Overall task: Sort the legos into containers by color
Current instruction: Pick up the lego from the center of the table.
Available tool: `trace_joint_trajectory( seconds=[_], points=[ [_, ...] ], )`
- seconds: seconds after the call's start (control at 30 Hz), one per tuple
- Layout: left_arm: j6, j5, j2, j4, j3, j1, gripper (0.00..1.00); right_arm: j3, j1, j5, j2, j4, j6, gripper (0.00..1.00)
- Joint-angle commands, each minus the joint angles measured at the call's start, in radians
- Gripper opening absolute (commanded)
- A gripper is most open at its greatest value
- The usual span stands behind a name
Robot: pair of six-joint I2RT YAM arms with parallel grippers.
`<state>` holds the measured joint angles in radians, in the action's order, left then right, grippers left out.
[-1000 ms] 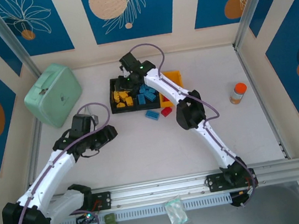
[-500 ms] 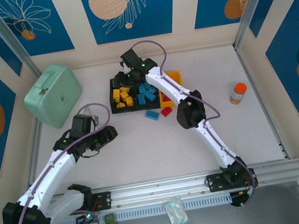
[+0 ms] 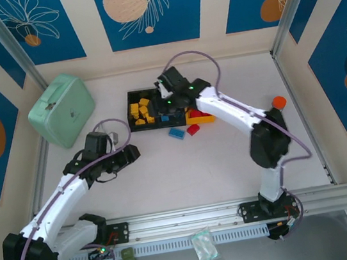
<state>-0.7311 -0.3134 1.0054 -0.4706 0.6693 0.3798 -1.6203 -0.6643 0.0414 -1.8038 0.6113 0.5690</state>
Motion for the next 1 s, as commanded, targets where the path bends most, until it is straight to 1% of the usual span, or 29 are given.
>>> trace_joint_trajectory(
  seconds=[0.0, 0.03, 0.13, 0.17, 0.27, 0.33, 0.53, 0.63, 0.97],
  points=[
    [0.020, 0.001, 0.047, 0.053, 0.013, 0.046, 0.67, 0.167, 0.009, 0.024, 0.081, -0.072, 0.004, 0.59],
    [0.017, 0.005, 0.064, 0.061, 0.019, 0.058, 0.67, 0.215, 0.008, 0.031, 0.107, -0.091, 0.000, 0.61],
    [0.008, 0.028, 0.108, 0.083, 0.047, 0.105, 0.67, 0.318, 0.008, 0.046, 0.141, -0.132, -0.032, 0.62],
    [0.003, 0.037, 0.118, 0.090, 0.052, 0.122, 0.67, 0.342, 0.007, 0.056, 0.147, -0.149, -0.048, 0.65],
    [-0.003, 0.065, 0.128, 0.092, 0.065, 0.158, 0.67, 0.389, 0.006, 0.069, 0.138, -0.191, -0.098, 0.71],
    [-0.009, 0.078, 0.126, 0.088, 0.065, 0.170, 0.67, 0.405, 0.007, 0.079, 0.118, -0.218, -0.128, 0.72],
    [-0.014, 0.110, 0.090, 0.059, 0.045, 0.176, 0.67, 0.405, 0.001, 0.112, 0.055, -0.261, -0.196, 0.73],
    [-0.010, 0.116, 0.080, 0.048, 0.041, 0.177, 0.67, 0.384, 0.000, 0.138, 0.021, -0.256, -0.216, 0.73],
    [-0.007, 0.123, 0.090, 0.049, 0.034, 0.177, 0.67, 0.343, 0.000, 0.205, -0.060, -0.266, -0.279, 0.73]
  ],
)
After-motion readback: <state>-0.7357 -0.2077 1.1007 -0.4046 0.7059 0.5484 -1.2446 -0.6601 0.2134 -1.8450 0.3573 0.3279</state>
